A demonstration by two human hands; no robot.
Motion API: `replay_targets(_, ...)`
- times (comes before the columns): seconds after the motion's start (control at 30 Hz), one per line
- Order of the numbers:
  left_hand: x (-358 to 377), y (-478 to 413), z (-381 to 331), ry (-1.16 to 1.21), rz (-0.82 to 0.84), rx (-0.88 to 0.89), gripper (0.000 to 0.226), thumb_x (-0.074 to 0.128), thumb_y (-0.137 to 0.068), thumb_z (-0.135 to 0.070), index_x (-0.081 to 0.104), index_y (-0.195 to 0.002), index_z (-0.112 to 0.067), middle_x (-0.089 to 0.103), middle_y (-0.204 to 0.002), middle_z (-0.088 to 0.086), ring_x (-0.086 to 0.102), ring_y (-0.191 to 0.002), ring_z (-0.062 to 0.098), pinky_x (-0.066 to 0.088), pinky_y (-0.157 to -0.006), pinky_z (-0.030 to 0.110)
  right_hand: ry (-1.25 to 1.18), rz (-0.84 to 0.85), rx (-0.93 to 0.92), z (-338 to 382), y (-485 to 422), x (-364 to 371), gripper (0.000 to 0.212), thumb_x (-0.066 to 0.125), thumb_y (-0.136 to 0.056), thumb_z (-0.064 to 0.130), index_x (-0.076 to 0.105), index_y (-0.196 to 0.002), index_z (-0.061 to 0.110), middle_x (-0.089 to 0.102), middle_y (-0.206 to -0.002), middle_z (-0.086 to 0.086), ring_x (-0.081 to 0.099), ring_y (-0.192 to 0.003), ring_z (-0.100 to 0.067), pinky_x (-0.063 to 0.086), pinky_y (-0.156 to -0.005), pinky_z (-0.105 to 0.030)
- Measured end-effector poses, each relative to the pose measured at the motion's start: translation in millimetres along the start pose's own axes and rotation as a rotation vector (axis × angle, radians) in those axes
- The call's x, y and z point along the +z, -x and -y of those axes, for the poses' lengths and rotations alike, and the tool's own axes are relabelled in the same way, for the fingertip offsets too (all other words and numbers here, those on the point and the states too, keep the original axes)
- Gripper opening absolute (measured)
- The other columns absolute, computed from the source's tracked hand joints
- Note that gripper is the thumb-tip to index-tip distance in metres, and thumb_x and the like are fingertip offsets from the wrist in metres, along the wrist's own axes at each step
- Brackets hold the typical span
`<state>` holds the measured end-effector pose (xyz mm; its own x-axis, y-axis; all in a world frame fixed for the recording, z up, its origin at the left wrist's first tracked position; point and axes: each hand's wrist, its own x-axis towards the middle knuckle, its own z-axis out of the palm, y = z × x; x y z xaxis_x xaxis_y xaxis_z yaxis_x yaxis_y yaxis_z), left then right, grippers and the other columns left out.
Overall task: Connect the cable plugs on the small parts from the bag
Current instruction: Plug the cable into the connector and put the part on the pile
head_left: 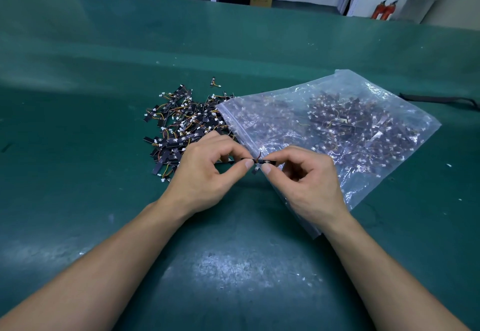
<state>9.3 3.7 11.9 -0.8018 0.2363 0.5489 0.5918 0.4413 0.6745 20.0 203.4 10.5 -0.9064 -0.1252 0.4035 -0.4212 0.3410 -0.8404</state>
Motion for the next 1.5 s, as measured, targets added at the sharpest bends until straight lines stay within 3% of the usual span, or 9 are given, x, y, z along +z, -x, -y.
replay_targets(0.3,-1.0,1.3,-2.9,0.027,0.013,-0.012,0.007,0.065,-0.086,-0.028,0.071,-0.084,-0.025,0.068,-0.081,-0.012,0.056,-0.079,0.013,0.040,-0.073,0.020,0.015,-0.004,-0.012,-2.1,-0.8,0.5,0.006,0.074,-0.084,0.018,0.079,-0.083,0.020,0.068,-0.073,0.010,0.046,-0.051,-0.006,0.036,-0.055,-0.016)
replay_targets(0.57,-0.3,1.3,-1.9,-0.002,-0.006,0.003,0.007,0.070,-0.085,-0.017,0.071,-0.079,-0.021,0.068,-0.076,-0.006,0.056,-0.076,0.015,0.042,-0.072,0.023,-0.025,0.010,-0.018,-0.3,0.2,-0.5,0.005,0.075,-0.082,0.019,0.077,-0.083,0.024,0.069,-0.074,0.008,0.046,-0.050,-0.007,0.037,-0.053,-0.016)
replay_targets(0.83,-1.1,1.3,-5.2,0.031,0.019,-0.020,0.007,0.066,-0.085,-0.027,0.071,-0.083,-0.023,0.068,-0.081,-0.011,0.055,-0.078,0.015,0.040,-0.073,0.019,0.019,0.003,-0.016,-1.2,-0.4,0.0,0.004,0.075,-0.084,0.019,0.078,-0.083,0.019,0.068,-0.073,0.010,0.044,-0.050,-0.005,0.036,-0.054,-0.017)
replay_targets(1.0,0.4,0.9,-4.0,0.001,0.013,-0.034,0.008,0.071,-0.085,-0.016,0.071,-0.080,-0.022,0.068,-0.077,-0.008,0.055,-0.077,0.017,0.041,-0.073,0.023,-0.005,0.016,0.002,-1.1,0.2,-0.5,0.003,0.076,-0.083,0.020,0.078,-0.083,0.022,0.069,-0.074,0.012,0.045,-0.050,-0.005,0.037,-0.053,-0.017)
replay_targets(1.2,-0.6,0.2,-4.5,-0.002,0.014,-0.026,0.015,0.071,-0.085,-0.018,0.067,-0.080,-0.031,0.067,-0.078,-0.011,0.056,-0.078,0.016,0.042,-0.073,0.023,-0.004,0.014,0.016,-1.9,-0.1,-0.9,0.005,0.075,-0.084,0.021,0.079,-0.083,0.022,0.069,-0.073,0.013,0.044,-0.050,-0.004,0.036,-0.053,-0.016)
replay_targets(1.37,-2.0,0.7,-5.6,0.026,0.028,-0.019,0.005,0.068,-0.085,-0.027,0.070,-0.084,-0.031,0.068,-0.081,-0.015,0.058,-0.081,0.014,0.040,-0.073,0.018,0.016,0.014,0.014,-1.3,-0.2,0.2,0.006,0.073,-0.085,0.021,0.079,-0.082,0.019,0.069,-0.072,0.012,0.046,-0.051,-0.004,0.036,-0.055,-0.014)
replay_targets(1.5,-1.4,0.8,-4.5,-0.004,0.019,-0.025,0.012,0.071,-0.084,-0.019,0.067,-0.079,-0.029,0.066,-0.076,-0.013,0.055,-0.078,0.012,0.040,-0.072,0.019,-0.009,0.016,0.017,-0.3,0.2,0.4,0.005,0.074,-0.084,0.021,0.078,-0.082,0.024,0.069,-0.071,0.013,0.045,-0.051,-0.004,0.036,-0.053,-0.015)
